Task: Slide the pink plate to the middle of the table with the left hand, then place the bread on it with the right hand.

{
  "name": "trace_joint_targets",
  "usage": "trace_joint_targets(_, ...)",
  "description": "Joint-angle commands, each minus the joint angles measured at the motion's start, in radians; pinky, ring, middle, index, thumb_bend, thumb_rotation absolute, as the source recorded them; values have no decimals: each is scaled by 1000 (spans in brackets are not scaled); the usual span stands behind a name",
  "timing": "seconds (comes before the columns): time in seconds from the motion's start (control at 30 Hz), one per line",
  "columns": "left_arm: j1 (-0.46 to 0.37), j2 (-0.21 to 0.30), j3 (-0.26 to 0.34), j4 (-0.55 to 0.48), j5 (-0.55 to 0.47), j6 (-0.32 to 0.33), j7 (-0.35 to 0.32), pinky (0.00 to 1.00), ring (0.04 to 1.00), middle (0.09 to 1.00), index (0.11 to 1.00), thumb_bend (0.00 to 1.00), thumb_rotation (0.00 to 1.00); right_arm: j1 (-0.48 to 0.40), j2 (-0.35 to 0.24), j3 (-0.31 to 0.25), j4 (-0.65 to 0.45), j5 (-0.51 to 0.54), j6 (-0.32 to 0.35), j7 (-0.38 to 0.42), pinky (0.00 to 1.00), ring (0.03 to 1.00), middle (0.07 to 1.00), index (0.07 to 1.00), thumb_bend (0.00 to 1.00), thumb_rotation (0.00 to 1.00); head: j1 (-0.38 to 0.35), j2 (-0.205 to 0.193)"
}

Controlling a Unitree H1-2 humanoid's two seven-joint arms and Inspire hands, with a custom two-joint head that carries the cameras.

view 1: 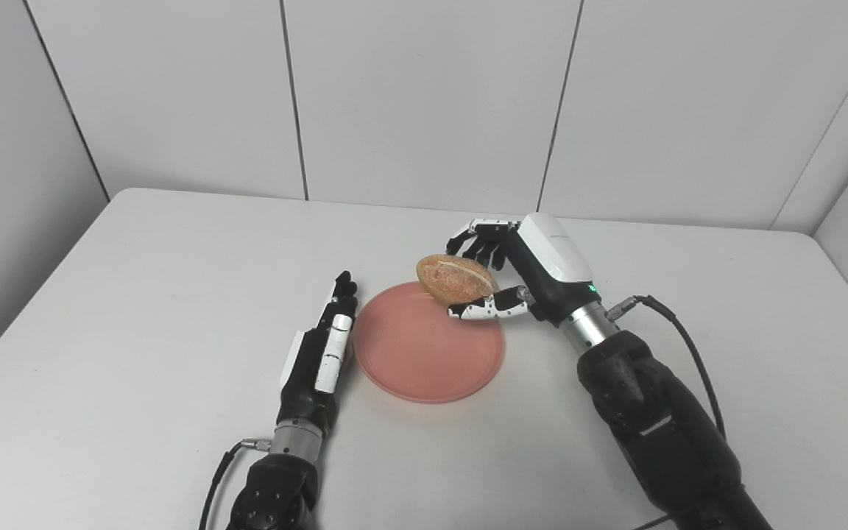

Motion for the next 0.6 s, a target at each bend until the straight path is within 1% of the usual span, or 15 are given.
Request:
trace_joint_targets(0.0,-33,-10,-4,-12,10,-34,9,1000,1000,1000,1000,676,1000,-52,8,3,-19,-8,-25,0,380,453,452,536,514,0,3,0)
trace_joint_targets(0.03,-34,-10,-3,-11,10,-34,9,1000,1000,1000,1000,677,1000,-52,9,6,-19,-18,-16,0,384,455,452,536,514,0,4,0)
trace_joint_targets(0.1,-34,-11,-4,-13,10,-30,9,1000,1000,1000,1000,685,1000,-51,12,13,-17,-37,-5,-2,435,476,461,528,516,0,7,1)
trace_joint_targets(0.13,-34,-11,-4,-13,9,-30,8,1000,1000,1000,1000,686,1000,-51,14,16,-12,-43,-10,-5,455,485,465,524,517,0,8,2)
trace_joint_targets(0.2,-34,-11,-3,-14,9,-27,9,1000,1000,1000,1000,685,1000,-51,17,19,-1,-39,-20,1,434,478,465,524,517,0,7,2)
trace_joint_targets(0.23,-35,-11,-3,-16,12,-24,11,1000,1000,1000,1000,688,1000,-52,20,22,4,-31,-24,11,375,447,452,534,514,0,8,2)
trace_joint_targets(0.3,-35,-10,-2,-22,14,-18,13,1000,1000,1000,1000,685,1000,-53,24,26,11,-21,-25,27,335,416,441,541,512,0,9,4)
trace_joint_targets(0.4,-35,-10,1,-26,12,-13,14,1000,1000,1000,1000,675,1000,-56,30,27,26,-19,-28,36,329,406,438,541,511,0,9,5)
trace_joint_targets(0.57,-53,-9,13,1,16,-29,32,1000,1000,1000,1000,661,1000,-59,42,35,63,-21,-42,35,331,398,433,537,512,0,9,6)
